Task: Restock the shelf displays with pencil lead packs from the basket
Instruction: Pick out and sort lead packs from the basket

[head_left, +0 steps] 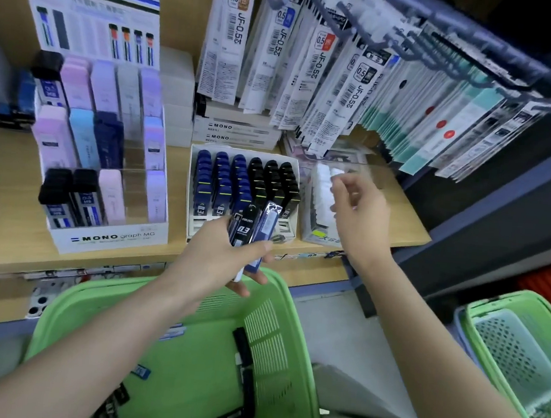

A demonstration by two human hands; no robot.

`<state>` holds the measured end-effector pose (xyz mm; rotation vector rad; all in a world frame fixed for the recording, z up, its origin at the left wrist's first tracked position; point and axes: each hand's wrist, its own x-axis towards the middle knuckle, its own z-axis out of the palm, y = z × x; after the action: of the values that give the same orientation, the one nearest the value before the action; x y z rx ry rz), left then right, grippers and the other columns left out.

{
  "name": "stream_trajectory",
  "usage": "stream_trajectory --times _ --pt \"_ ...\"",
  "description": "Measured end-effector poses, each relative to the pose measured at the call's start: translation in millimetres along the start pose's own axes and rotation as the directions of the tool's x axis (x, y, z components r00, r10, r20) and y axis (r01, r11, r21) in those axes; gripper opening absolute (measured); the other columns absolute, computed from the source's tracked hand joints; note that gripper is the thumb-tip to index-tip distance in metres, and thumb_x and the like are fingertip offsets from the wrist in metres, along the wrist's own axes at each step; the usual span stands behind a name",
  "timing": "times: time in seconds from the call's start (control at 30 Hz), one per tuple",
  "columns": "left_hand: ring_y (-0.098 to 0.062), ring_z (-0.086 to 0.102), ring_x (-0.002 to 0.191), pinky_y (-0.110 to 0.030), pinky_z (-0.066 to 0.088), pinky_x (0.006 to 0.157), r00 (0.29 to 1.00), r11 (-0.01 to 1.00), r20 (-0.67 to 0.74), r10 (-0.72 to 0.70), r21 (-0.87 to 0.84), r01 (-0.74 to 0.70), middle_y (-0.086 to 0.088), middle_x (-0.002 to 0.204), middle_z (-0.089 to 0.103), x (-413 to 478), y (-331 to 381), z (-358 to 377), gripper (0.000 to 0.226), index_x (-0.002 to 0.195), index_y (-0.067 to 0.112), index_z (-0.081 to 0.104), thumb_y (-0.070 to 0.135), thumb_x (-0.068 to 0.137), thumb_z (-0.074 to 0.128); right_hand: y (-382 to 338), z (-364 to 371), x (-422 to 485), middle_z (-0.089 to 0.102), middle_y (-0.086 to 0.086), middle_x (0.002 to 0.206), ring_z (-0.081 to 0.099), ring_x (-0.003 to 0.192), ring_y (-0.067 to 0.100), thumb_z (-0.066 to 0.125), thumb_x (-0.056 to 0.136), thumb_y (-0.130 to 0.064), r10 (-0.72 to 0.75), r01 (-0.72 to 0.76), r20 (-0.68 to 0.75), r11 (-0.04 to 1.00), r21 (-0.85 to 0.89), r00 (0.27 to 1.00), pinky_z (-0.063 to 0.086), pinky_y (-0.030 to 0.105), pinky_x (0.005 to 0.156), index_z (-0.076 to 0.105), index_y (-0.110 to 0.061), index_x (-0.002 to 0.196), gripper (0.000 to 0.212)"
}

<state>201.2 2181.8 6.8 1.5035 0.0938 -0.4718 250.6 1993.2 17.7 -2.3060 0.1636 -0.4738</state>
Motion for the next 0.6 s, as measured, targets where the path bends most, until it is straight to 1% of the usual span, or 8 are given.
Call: stream_trajectory --times 0.07,0.13,0.2,0.23,0.33,0.4,0.53,0.6 --pt "-0.017 0.069 0.059 -0.023 0.047 0.040 1.000 1.000 0.005 -0.009 0.023 0.009 -0.003 0.082 0.073 -1 0 1 0.009 0.095 0.015 0.057 0.014 0.089 0.064 -12 4 -17 0.062 -0.009 0.077 0.060 0.065 0.008 0.049 0.096 -0.032 0.076 -0.091 0.156 0.992 0.091 0.985 0.049 0.029 0.067 0.059 -0.026 0.088 0.014" --pt "-0.018 0.069 0.061 -0.023 0.047 0.040 1.000 0.998 0.015 -0.020 0.052 0.019 -0.002 0.083 0.073 -2 -1 1 0.011 0.096 0.016 0.057 0.014 0.088 0.065 -19 6 -29 0.061 -0.009 0.077 0.056 0.057 0.000 0.050 0.095 -0.033 0.105 -0.168 0.344 0.973 0.159 0.933 0.049 0.023 0.062 0.062 -0.024 0.092 0.015" --pt "-0.019 0.070 0.062 -0.023 0.047 0.040 0.999 0.997 0.026 -0.032 0.074 0.030 -0.002 0.083 0.073 -3 -2 1 0.013 0.098 0.017 0.057 0.014 0.088 0.065 -24 6 -36 0.062 -0.006 0.081 0.057 0.055 -0.001 0.055 0.094 -0.027 0.080 -0.207 0.480 0.954 0.217 0.874 0.047 0.016 0.055 0.062 -0.024 0.091 0.008" --pt "-0.019 0.070 0.063 -0.023 0.047 0.040 0.999 0.996 0.031 -0.033 0.082 0.031 -0.002 0.084 0.073 -3 -2 1 0.013 0.098 0.017 0.058 0.015 0.088 0.065 -26 6 -38 0.062 -0.004 0.080 0.058 0.055 0.000 0.058 0.092 -0.021 0.067 -0.224 0.505 0.940 0.256 0.860 0.047 0.015 0.053 0.062 -0.023 0.090 0.006" --pt "-0.019 0.070 0.065 -0.023 0.049 0.042 0.999 0.998 0.032 -0.033 0.061 0.031 -0.002 0.086 0.073 -5 0 -1 0.012 0.100 0.018 0.060 0.019 0.089 0.064 -29 3 -41 0.059 0.004 0.074 0.060 0.053 0.002 0.058 0.091 -0.007 0.118 -0.338 0.461 0.837 0.430 0.880 0.052 0.016 0.056 0.060 -0.013 0.090 0.006" --pt "-0.019 0.070 0.064 -0.022 0.050 0.043 0.999 0.999 0.000 -0.043 0.004 0.043 -0.002 0.087 0.074 -4 1 -4 0.013 0.102 0.019 0.061 0.021 0.089 0.063 -29 2 -43 0.058 0.006 0.075 0.062 0.055 0.004 0.054 0.093 -0.005 0.153 -0.352 0.387 0.777 0.522 0.909 0.054 0.017 0.060 0.057 -0.012 0.089 0.008" --pt "-0.017 0.069 0.063 -0.021 0.048 0.045 0.991 0.985 -0.082 -0.109 -0.143 0.097 0.000 0.086 0.075 -1 4 -12 0.021 0.104 0.017 0.062 0.031 0.088 0.063 -30 2 -50 0.060 0.003 0.080 0.066 0.071 0.009 0.051 0.092 0.002 0.005 -0.191 0.299 0.780 0.595 0.954 0.055 0.020 0.071 0.054 -0.011 0.090 0.014" --pt "-0.020 0.065 0.067 -0.026 0.045 0.059 0.981 0.978 -0.128 -0.146 -0.170 0.123 0.000 0.081 0.075 2 5 -16 0.025 0.100 0.018 0.065 0.038 0.085 0.064 -31 6 -56 0.063 -0.002 0.083 0.066 0.081 0.009 0.056 0.089 0.003 -0.104 -0.089 0.308 0.828 0.553 0.946 0.053 0.022 0.078 0.056 -0.015 0.088 0.019"
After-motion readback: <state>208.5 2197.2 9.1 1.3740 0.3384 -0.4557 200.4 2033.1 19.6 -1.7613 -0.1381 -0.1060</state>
